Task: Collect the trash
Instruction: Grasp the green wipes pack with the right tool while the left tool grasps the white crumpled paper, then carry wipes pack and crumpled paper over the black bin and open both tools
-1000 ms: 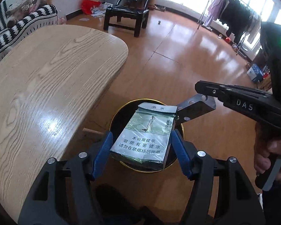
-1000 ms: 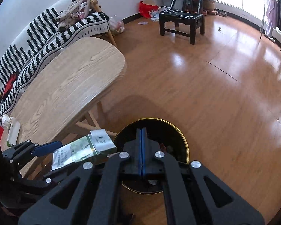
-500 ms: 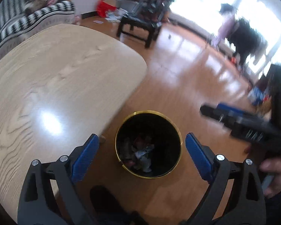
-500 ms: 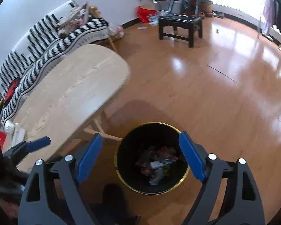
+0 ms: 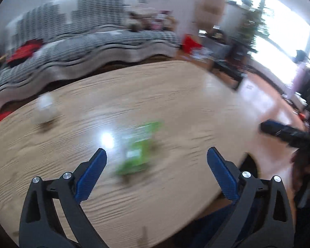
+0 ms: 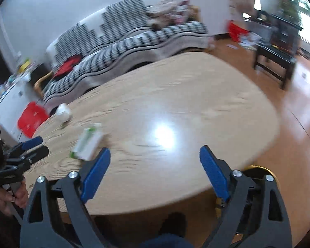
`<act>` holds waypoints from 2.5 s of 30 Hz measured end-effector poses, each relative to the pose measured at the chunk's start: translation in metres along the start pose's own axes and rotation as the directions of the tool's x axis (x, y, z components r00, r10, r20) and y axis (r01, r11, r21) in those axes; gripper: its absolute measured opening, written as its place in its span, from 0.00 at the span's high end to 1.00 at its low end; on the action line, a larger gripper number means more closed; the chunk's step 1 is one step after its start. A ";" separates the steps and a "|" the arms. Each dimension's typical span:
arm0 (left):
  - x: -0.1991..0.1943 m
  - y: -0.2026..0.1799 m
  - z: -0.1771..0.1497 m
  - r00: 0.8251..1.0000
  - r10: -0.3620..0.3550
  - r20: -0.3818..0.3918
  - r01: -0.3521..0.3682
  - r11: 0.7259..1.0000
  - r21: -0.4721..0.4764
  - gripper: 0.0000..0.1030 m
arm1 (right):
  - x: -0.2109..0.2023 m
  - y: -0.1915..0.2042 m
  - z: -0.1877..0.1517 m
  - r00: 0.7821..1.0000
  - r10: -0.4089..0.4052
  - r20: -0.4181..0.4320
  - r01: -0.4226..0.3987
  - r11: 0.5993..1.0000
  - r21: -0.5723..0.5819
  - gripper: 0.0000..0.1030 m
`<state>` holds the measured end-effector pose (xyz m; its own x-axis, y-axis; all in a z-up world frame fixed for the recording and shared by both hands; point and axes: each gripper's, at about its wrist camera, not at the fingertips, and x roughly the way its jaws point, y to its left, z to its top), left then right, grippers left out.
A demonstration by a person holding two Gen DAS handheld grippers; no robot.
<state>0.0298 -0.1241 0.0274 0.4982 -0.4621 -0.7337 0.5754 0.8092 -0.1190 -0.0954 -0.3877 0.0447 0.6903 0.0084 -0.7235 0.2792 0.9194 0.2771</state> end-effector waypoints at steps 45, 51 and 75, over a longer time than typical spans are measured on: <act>0.121 0.208 0.074 0.958 0.288 0.015 -0.281 0.945 -0.168 0.07 | 0.214 0.212 -0.033 0.952 0.027 -0.304 -0.122 0.946 -0.300 0.57; 0.161 0.208 0.097 0.947 0.321 0.015 -0.318 0.943 -0.100 0.07 | 0.212 0.212 -0.035 0.947 0.049 -0.318 -0.150 0.942 -0.301 0.57; 0.099 0.146 0.046 0.956 0.291 -0.033 -0.293 0.949 -0.116 0.54 | 0.168 0.196 -0.009 0.983 0.077 -0.168 -0.121 0.956 -0.267 0.61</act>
<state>0.1932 -0.0682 -0.0315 0.6222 -0.1946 -0.7583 0.3254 0.9453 0.0244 0.0693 -0.2027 -0.0276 0.5878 0.1456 -0.7958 0.0056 0.9829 0.1839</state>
